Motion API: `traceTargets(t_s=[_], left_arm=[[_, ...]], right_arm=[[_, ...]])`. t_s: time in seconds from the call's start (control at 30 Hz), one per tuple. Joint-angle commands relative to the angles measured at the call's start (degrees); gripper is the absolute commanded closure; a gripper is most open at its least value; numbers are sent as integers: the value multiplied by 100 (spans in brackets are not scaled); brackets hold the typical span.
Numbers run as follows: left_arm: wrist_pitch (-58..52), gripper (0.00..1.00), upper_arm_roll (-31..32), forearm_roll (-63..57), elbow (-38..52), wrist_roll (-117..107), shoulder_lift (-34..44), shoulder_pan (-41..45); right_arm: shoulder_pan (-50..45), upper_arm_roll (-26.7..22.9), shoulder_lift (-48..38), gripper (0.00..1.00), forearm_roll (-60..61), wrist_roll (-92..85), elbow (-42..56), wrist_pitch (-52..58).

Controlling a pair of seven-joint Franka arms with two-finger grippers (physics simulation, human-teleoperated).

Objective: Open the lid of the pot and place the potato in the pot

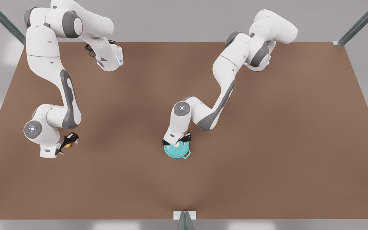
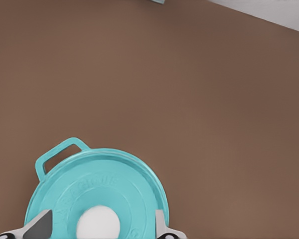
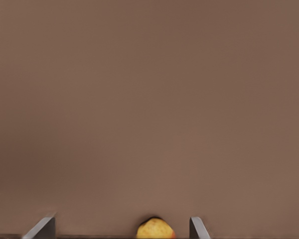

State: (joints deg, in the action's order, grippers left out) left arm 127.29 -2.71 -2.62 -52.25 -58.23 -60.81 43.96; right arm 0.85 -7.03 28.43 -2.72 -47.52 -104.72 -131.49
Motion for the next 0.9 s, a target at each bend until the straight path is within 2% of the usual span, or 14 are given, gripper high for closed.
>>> traceTargets(t_s=[0.0,0.4,0.53,0.6,0.73,0.8,0.87], left_arm=[[156,0,-19,-19,4,-768,-19,-2],[-125,1,-2,-28,-5,-698,-133,42],[-195,43,16,-19,-5,-689,-124,42],[-257,57,42,-11,-5,-681,-89,42],[-1276,58,69,95,-5,-180,192,-1],[-1927,58,78,552,-14,698,491,-774],[-1848,58,42,543,-14,1788,386,-1557]], right_arm=[[2,0,-74,0,17,-1198,-154,-167],[442,0,163,0,-1,-1558,-312,-589],[442,8,163,0,8,-1629,-470,-580],[451,8,268,0,8,-1664,-470,-589],[460,8,462,0,-1,-1664,-435,-826],[539,8,471,0,-18,-1699,-383,-835],[583,8,488,0,-10,-1743,-383,-949]])
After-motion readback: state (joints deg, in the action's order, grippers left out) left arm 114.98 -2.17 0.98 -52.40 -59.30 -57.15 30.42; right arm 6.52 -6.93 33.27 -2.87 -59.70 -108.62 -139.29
